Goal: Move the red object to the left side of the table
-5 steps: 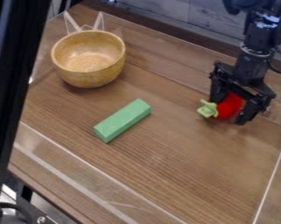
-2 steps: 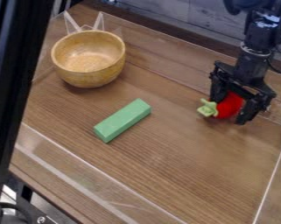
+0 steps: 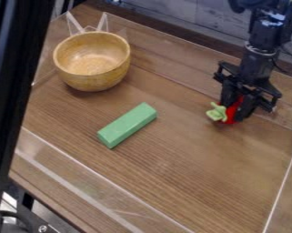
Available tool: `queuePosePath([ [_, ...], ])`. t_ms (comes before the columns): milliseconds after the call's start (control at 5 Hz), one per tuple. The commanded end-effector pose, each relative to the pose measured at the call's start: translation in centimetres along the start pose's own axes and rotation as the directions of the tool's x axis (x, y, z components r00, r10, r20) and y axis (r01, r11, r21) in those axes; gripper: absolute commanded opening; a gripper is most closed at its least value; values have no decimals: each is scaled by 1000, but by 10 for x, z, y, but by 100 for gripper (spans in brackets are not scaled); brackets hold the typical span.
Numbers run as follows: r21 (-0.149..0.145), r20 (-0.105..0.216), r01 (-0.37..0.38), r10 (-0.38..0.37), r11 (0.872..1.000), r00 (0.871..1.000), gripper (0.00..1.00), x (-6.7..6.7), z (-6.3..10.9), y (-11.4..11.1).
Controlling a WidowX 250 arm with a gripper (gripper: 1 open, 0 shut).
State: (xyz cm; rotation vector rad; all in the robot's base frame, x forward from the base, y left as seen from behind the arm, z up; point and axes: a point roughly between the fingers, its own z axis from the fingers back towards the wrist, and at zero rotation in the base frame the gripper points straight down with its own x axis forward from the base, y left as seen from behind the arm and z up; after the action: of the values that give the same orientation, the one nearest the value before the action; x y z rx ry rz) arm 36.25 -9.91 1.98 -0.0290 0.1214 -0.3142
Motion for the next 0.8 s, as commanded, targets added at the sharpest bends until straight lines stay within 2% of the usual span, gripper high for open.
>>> queuePosePath([
  [0,-21,36,22,-21,1000,999,0,-2,10,-4],
  [200,-23,69,27,-25,999,997,0,-9,28,-3],
  [400,-15,114,18,-16,1000,993,0,-18,54,1],
  [600,3,169,-11,11,1000,986,0,-41,87,9],
])
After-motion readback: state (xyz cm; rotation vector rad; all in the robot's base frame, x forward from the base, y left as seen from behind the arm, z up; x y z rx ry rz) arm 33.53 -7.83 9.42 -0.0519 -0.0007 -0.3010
